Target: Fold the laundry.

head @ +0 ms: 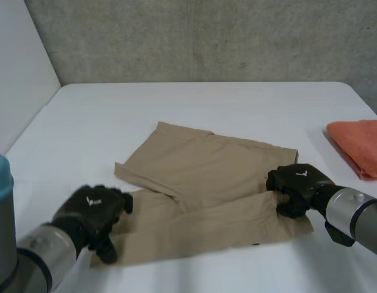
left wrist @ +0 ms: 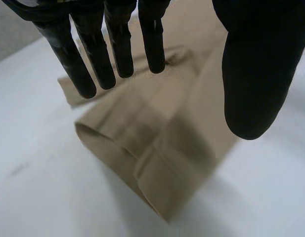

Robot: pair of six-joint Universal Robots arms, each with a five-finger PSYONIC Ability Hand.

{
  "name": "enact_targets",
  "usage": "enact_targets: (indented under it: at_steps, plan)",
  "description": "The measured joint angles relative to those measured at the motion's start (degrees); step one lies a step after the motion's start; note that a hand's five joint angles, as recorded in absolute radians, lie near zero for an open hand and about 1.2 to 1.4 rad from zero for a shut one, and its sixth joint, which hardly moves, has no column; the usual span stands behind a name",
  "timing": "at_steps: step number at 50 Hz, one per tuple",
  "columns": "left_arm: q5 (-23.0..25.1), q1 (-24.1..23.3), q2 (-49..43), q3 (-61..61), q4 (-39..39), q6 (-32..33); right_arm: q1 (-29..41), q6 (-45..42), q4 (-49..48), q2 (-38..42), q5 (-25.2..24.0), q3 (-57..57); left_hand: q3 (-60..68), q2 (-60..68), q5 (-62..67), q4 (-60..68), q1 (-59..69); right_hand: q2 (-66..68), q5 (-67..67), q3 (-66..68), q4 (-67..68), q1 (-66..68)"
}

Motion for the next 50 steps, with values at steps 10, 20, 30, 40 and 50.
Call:
enact_targets:
  at_steps: [10, 20, 30, 40, 50]
  plan:
    - [-1.4, 0.2, -7.8, -3.5, 9.4, 1.2, 0.4, -0.5, 0.1, -0.2, 0.0, 1.1, -0.7, -0.9, -0.8, -0.7, 0.0, 0.0, 0.0, 0.0, 0.0, 0.0]
    - [-2.1, 0.4, -12.0, -3.0, 13.3, 1.4, 0.1, -0.5, 0.1, -0.4, -0.3, 1.9, -3.0, -3.2, -2.9, -3.0, -2.6, 0.0, 0.0, 0.0, 0.0, 0.0]
    - [-2.2, -0.3, -15.1, -2.3, 13.0, 2.0, 0.0, -0.8, 0.2, -2.0, -1.0, 2.3, 40.4, 41.1, 39.4, 41.9, 38.5, 0.0, 0.0, 0.0, 0.0, 0.0]
    - [-2.1, -1.4, -7.0, -3.9, 8.2, 9.8, -1.1, -18.5, 12.2, -11.6, -0.4, 5.3, 40.8, 41.5, 39.4, 42.3, 38.5, 0.0, 0.0, 0.0, 0.0, 0.0]
    - [-1.6, -2.4, -1.3, -4.3, -0.4, 20.7, -8.8, -46.4, 32.4, -18.0, 1.2, 11.4, 41.2, 41.7, 39.4, 42.3, 38.5, 0.0, 0.1, 0.0, 0.0, 0.0]
